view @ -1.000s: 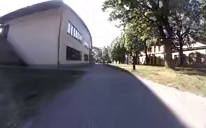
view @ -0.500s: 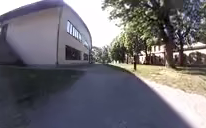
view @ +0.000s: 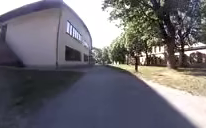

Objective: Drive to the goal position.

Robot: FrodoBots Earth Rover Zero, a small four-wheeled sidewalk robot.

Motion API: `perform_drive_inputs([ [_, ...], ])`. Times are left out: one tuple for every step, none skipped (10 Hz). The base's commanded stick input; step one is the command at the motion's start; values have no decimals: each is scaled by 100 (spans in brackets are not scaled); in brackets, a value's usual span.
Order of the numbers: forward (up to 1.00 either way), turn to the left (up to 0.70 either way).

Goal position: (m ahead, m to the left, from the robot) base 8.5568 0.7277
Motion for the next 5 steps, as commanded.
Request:
perform_drive_inputs([
  [45,0],
  [45,0],
  [45,0],
  [45,0],
  [45,0],
])
